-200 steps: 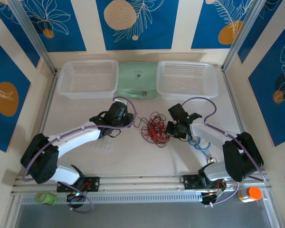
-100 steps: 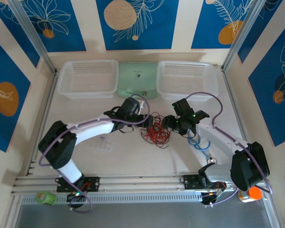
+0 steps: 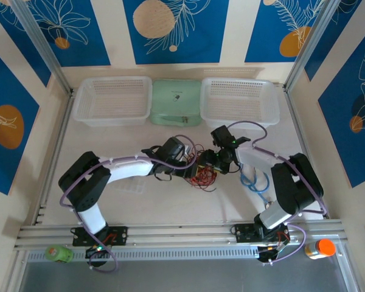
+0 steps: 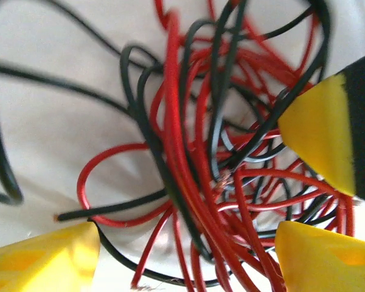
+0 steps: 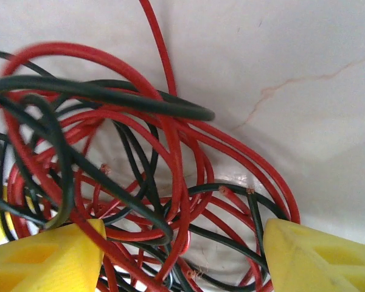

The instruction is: Untangle the cables

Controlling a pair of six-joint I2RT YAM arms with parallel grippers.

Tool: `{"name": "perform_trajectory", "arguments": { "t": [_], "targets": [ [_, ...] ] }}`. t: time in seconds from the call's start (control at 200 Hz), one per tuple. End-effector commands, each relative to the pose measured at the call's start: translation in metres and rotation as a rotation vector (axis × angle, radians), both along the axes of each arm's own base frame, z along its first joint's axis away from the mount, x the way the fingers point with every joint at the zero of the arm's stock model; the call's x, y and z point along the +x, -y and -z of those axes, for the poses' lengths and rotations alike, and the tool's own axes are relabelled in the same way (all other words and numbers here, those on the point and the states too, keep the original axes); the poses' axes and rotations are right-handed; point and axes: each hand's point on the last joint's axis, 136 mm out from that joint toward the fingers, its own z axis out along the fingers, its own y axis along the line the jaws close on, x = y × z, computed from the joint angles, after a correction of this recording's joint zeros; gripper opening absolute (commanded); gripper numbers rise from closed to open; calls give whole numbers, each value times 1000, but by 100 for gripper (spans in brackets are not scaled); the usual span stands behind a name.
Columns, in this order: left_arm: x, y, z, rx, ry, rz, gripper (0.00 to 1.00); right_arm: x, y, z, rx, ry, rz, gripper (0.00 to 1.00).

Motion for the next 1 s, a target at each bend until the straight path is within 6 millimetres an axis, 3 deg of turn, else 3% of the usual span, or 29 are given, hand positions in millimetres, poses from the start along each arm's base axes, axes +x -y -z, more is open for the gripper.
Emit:
{"name": "perform_trajectory", "arguments": {
  "t": [0.0,0.075,0.165,0.265,0.385,0.575,0.745,0.86,0.995],
  "targets": [
    [-3,-8,22,36,-12,-42,74,-5,-4,8,-14,-30,-9,67],
    [-2,-11,37,59,-25,-64,71,-8,1,15,-51,-38,-5,62],
    [1,-18,41,91,-12,-89,66,-9,10,17,-99,-31,5,46],
    [11,-36,34,167,47,-134,59,-9,25,15,-160,-14,23,21],
    [24,-72,17,285,120,-206,52,-10,40,8,-221,5,38,0],
    [38,-125,-7,381,179,-319,52,-17,52,-8,-255,30,45,0],
    [48,-147,-16,373,191,-376,55,-28,44,-20,-205,22,26,0],
    [51,-138,-24,320,192,-350,59,-38,32,-23,-154,-4,-5,6],
    [42,-92,-44,113,194,-210,71,-41,30,-29,-154,6,-7,40]
  ]
}}
